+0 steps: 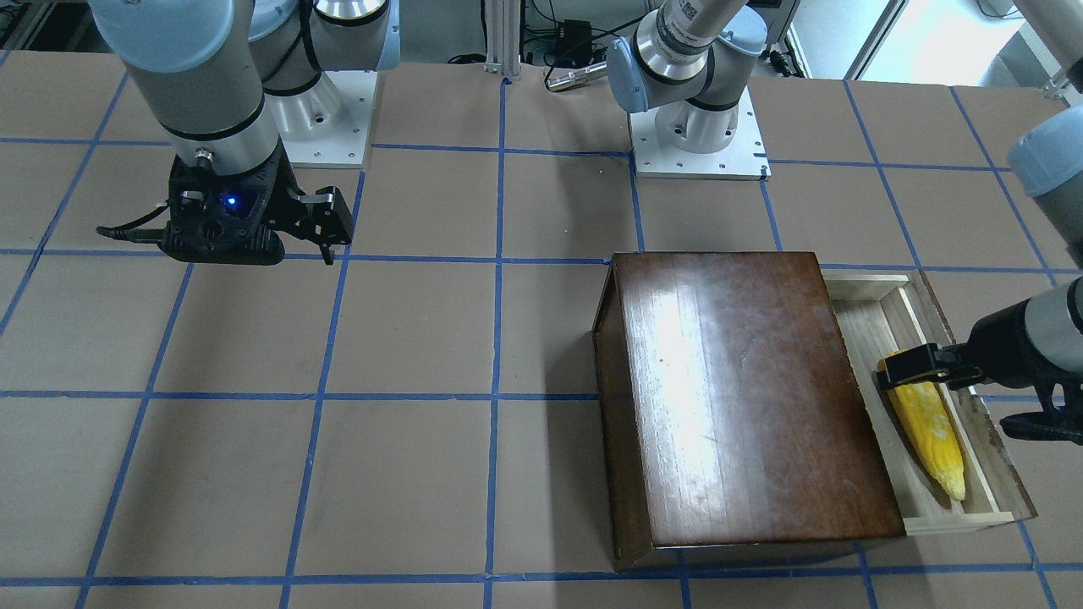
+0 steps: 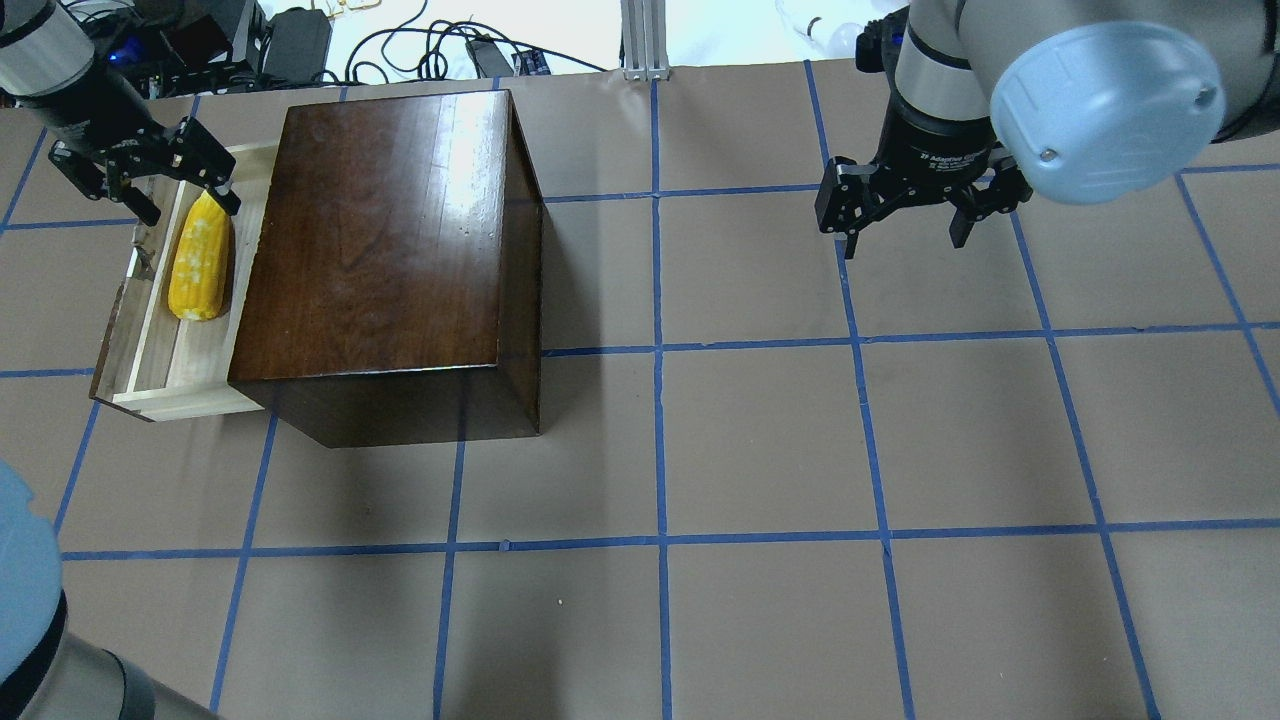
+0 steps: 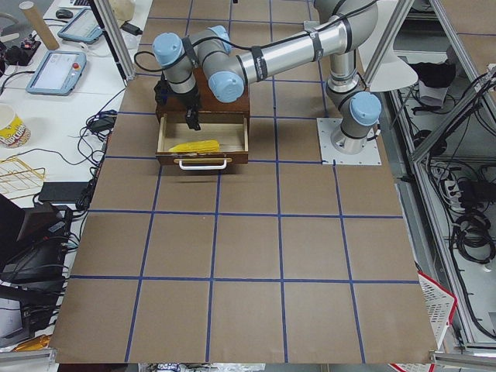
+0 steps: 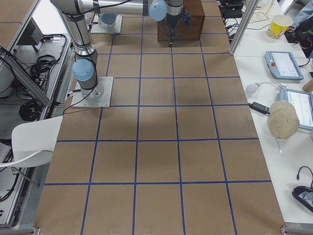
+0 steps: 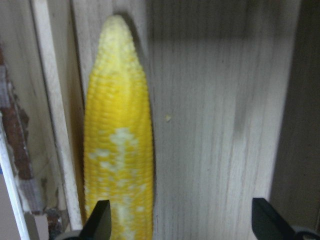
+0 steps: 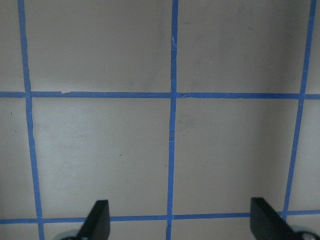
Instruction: Open drawer and put corn inside
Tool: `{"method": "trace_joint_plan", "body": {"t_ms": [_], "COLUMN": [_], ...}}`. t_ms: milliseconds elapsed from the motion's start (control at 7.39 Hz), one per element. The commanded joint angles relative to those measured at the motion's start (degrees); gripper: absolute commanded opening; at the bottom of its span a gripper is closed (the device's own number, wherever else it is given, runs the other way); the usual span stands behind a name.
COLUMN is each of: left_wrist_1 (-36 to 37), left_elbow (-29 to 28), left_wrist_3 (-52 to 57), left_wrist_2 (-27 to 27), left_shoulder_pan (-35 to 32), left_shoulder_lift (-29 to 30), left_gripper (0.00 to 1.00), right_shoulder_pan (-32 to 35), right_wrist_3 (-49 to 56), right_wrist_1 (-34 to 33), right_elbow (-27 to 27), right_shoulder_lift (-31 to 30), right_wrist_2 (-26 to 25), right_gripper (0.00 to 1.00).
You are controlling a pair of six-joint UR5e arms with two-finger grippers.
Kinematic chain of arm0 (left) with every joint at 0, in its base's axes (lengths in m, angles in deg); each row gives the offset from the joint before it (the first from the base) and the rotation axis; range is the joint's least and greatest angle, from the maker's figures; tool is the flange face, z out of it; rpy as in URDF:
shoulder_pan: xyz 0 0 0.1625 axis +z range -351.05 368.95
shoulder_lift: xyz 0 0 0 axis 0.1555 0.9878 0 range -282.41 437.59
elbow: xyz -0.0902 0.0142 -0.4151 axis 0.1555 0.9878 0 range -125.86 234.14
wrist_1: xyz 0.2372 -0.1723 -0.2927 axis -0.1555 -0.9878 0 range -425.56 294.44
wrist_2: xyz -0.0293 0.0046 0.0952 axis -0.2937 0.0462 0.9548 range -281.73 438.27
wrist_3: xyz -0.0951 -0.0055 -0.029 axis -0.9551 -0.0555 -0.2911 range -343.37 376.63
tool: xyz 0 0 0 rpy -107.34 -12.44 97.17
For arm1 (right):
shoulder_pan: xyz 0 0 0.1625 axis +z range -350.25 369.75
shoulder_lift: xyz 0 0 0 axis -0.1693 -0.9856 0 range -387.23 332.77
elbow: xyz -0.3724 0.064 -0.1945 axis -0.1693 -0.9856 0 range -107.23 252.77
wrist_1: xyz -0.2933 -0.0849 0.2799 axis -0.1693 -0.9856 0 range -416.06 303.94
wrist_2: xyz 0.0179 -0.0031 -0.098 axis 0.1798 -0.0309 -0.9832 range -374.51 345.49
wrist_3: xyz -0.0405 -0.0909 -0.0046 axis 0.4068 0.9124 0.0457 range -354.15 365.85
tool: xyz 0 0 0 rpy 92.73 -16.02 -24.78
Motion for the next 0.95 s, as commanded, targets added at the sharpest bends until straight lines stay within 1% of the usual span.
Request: {"method": "trace_joint_plan", "body": {"t_ms": [0,135,271,406,541,676,812], "left_wrist_1": [-1.3,-1.4,-1.5,-1.5,-1.5,-1.6,-1.4], "left_elbow": [-3.0,-3.1,-2.9,-2.2,-2.2,-1.5,1.2], "left_wrist_3": [-0.3,-4.2,-11.5,-15.0,-17.1,-17.4,-17.5], "left_wrist_2": [3.7,4.1,3.8,3.7,4.2,3.4,3.3], "left_shoulder_pan": [-8.7,-11.8,-15.1,-18.7,-21.0,-22.0,-22.3], "left_shoulder_lift": [-1.2,-2.0,-3.2,-3.6,-4.1,-4.8,-6.3], "left_gripper": [1.0,1.0,1.0,1.0,1.0,1.0,1.0], "right_shoulder_pan": [0.0,0.0,0.0,0.0,0.0,0.0,0.0], "right_wrist_3": [0.0,0.0,0.0,0.0,0.0,0.0,0.0], "right_wrist_1": [0.0,0.0,-0.1,-0.1,0.0,0.0,0.0], "right_elbow": [0.0,0.0,0.0,0.0,0.0,0.0,0.0], "right_shoulder_lift": [0.0,0.0,0.0,0.0,0.0,0.0,0.0], "right_wrist_2": [0.1,0.1,0.0,0.0,0.0,0.1,0.0], "right_gripper": [1.0,1.0,1.0,1.0,1.0,1.0,1.0]}}
